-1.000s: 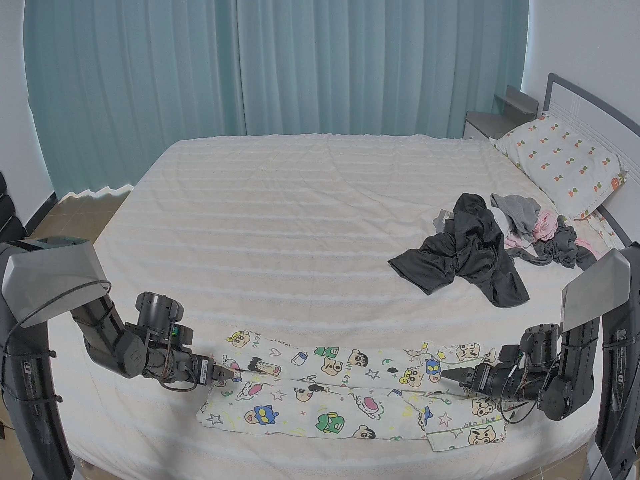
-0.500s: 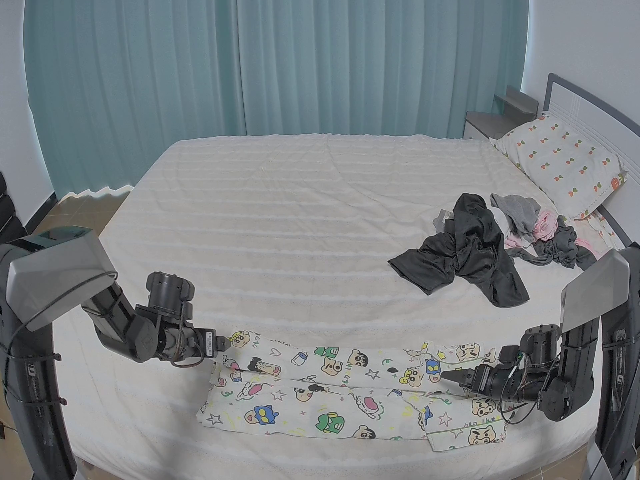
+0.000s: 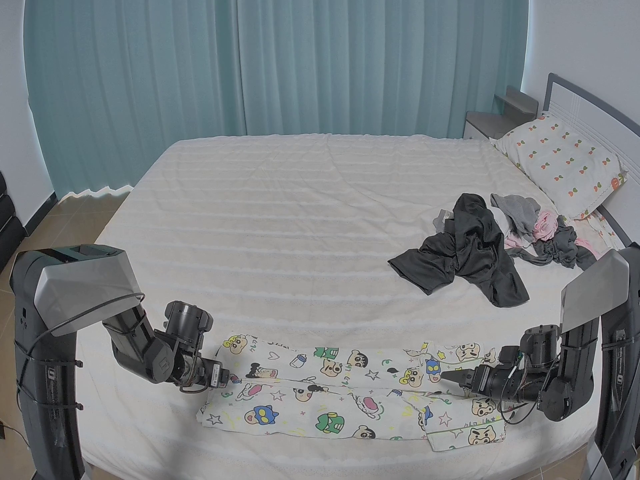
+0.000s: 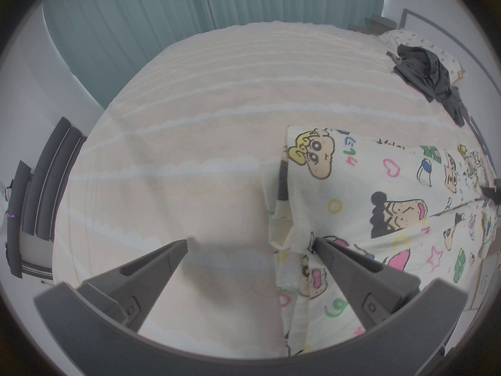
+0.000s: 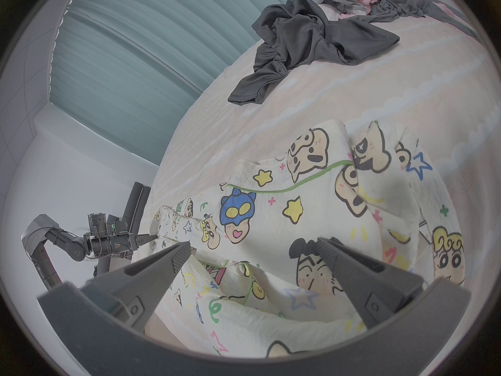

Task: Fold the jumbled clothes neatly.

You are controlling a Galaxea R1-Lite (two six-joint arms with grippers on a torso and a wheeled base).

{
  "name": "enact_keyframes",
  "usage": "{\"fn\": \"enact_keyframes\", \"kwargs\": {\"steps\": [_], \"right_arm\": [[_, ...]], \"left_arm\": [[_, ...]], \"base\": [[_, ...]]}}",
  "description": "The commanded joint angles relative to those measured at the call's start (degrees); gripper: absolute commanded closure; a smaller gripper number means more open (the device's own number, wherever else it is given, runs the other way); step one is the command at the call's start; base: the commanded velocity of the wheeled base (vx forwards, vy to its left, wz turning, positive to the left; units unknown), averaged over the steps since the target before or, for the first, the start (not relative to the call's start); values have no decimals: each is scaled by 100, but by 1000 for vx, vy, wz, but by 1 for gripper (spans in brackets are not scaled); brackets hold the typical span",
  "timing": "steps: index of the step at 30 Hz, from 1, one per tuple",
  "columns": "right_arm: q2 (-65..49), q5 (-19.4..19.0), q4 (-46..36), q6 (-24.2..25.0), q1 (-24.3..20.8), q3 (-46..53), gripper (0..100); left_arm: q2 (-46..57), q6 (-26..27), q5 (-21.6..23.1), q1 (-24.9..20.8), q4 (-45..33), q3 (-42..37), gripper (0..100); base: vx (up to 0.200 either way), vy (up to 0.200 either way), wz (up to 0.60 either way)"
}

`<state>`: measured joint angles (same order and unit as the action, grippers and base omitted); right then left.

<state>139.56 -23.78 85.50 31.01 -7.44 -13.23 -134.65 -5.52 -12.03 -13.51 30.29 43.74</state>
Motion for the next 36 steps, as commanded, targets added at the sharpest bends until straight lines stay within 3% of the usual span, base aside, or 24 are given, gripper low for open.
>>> {"fn": "enact_keyframes", "kwargs": {"steps": [1, 6, 14, 19, 25, 31, 36], "right_arm": [[1, -3, 1, 1, -3, 4, 0], [1, -3, 1, -8, -3, 4, 0], [-8, -3, 1, -8, -3, 4, 0], [-8, 5, 10, -8, -3, 4, 0], [1, 5, 10, -8, -3, -4, 0], [1, 5, 10, -16, -3, 4, 0], [19, 5, 10, -104, -3, 13, 0]], "left_arm": [[8, -1, -10, 24, 3, -76, 0], [465, -45, 131, 94, 3, -226, 0], [1081, -186, 852, 331, 3, 38, 0], [1019, -573, 975, 314, -6, 416, 0], [325, -1197, 1669, 120, -120, 1163, 0], [44, -1241, 2689, 147, -375, 1321, 0], [-132, -1197, 2750, 164, -349, 1356, 0]], "base": [[0, 0, 0], [0, 0, 0], [0, 0, 0], [0, 0, 0], [0, 0, 0], [0, 0, 0], [0, 0, 0]]}}
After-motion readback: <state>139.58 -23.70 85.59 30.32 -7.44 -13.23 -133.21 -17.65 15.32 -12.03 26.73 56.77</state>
